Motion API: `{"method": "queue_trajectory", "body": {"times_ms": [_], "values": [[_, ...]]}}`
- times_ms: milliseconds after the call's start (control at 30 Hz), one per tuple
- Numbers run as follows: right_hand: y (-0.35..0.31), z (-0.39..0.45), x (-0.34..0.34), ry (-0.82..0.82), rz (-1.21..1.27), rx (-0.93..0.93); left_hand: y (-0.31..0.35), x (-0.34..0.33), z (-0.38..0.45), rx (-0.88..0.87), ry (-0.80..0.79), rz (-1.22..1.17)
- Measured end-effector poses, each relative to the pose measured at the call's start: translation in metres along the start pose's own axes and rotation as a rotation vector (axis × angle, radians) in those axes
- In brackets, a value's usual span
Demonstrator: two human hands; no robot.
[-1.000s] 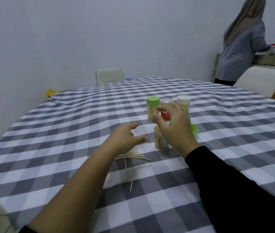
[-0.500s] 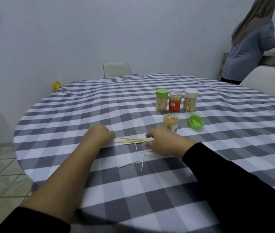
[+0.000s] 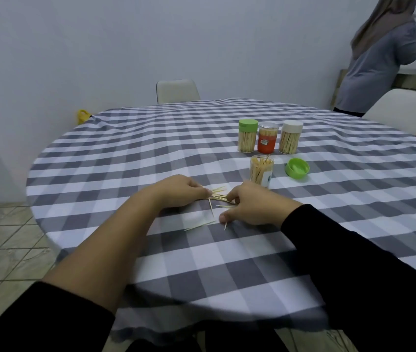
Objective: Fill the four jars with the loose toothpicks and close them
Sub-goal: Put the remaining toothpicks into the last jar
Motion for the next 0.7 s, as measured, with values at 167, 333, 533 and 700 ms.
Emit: {"method": "queue_trajectory", "body": {"times_ms": [167, 333, 533, 700], "values": [[0.003, -0.001, 0.006, 0.028, 0.010, -0.029, -0.001, -0.009, -0.010, -0.076, -0.115, 0.207], [0.006, 0.003, 0.009, 0.055, 0.036, -0.035, 0.000, -0.008, -0.006, -0.128, -0.110, 0.151], [-0.004, 0.028, 0.006, 0.119, -0.004, 0.034, 0.008, 0.004, -0.006, -0.148, 0.067, 0.156], [0.004, 0.029, 0.013, 0.205, 0.075, 0.034, 0.001, 0.018, -0.004, -0.159, 0.233, 0.088]]}}
Point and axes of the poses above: each hand's wrist, its own z-axis towards the middle knuckle, its own x-axis out of the back of the hand, y = z × x, the point moved 9 cm from there along z, towards the middle knuckle, and after that the axes turned 14 degrees about x, right-handed, at the moved point
